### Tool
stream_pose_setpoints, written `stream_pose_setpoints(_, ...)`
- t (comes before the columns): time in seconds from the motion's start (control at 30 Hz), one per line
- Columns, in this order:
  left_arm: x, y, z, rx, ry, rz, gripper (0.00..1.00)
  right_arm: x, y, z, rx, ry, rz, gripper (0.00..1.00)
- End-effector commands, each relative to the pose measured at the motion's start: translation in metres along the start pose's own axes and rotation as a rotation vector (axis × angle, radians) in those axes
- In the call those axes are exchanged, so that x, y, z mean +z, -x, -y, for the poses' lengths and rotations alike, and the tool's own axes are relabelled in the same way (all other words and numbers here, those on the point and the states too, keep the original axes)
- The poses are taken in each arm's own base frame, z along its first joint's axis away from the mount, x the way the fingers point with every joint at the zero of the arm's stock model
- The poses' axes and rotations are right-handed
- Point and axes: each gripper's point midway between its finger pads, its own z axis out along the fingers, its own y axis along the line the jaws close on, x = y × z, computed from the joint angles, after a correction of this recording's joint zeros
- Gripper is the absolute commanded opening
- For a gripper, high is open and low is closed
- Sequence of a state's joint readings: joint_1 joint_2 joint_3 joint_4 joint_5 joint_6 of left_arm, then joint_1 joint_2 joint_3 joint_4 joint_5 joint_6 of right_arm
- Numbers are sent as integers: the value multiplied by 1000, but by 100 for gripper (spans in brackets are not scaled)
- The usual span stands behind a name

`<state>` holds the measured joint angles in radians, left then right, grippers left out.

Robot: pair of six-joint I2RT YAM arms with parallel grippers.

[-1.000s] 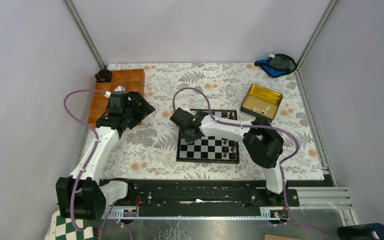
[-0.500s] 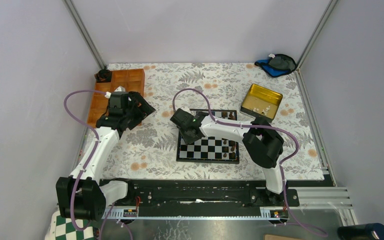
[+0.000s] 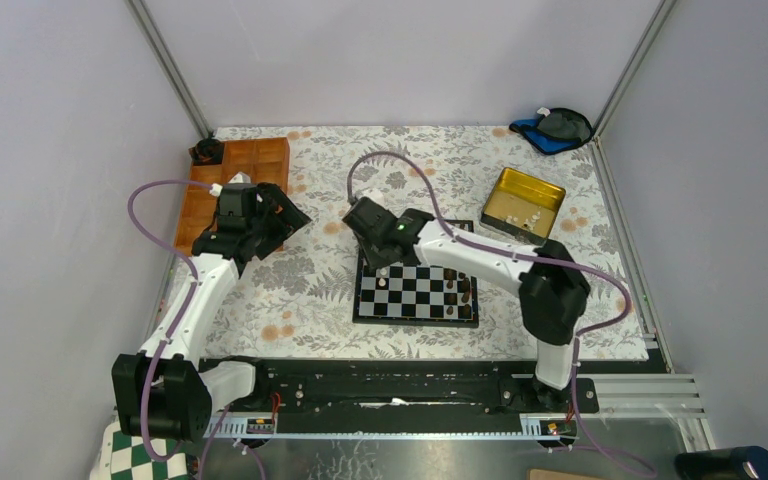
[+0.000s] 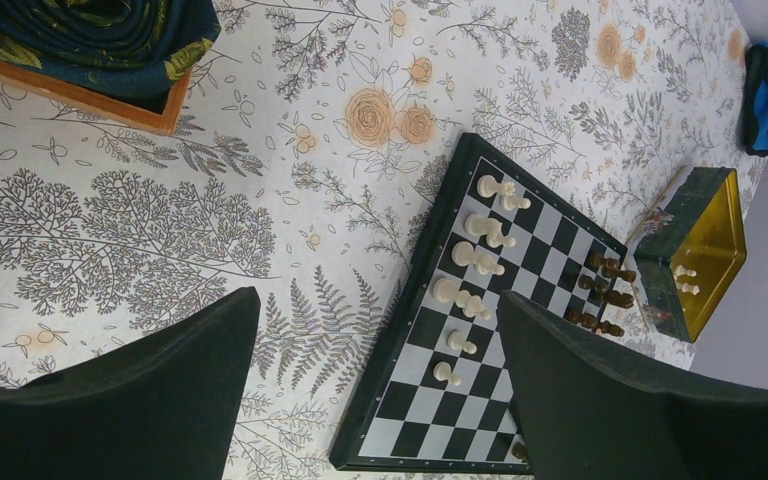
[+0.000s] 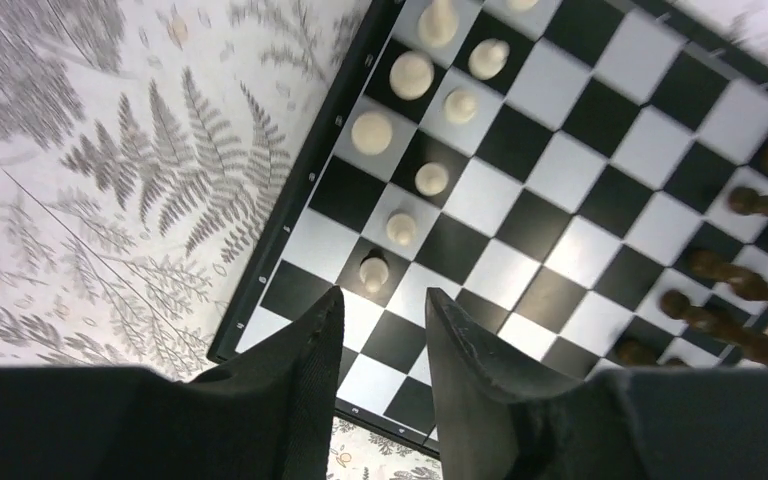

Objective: Set up the chess pieces on the board
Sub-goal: Place the chess piece on the chessboard, then pick up the chess piece from the storage box.

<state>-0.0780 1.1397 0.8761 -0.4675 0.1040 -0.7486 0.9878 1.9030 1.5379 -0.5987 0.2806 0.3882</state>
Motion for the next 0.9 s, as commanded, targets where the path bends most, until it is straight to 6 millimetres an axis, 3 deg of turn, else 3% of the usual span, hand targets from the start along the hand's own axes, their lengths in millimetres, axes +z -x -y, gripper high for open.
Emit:
stream_pose_setpoints(0.0,0,10,8,16,-22,35,96,-47,63,46,100,-101,197,44)
stream_pose_setpoints(0.2,-1,11,10,29,-27,34,96,-49,92,165,323,-290,255,61)
stream_pose_setpoints(0.3,0,11,9,39,-21,31,97,-50,92,227,434,-380,267,65)
stream_pose_setpoints(0.47,2,10,7,51,-12,24,99,-47,78,309,592,-505,266,76)
stream_pose_setpoints(0.67,2,10,3,67,5,24,99,-32,44,373,734,-596,202,79)
stream_pose_setpoints(0.87,2,11,1,73,15,27,99,-19,14,404,817,-649,144,79)
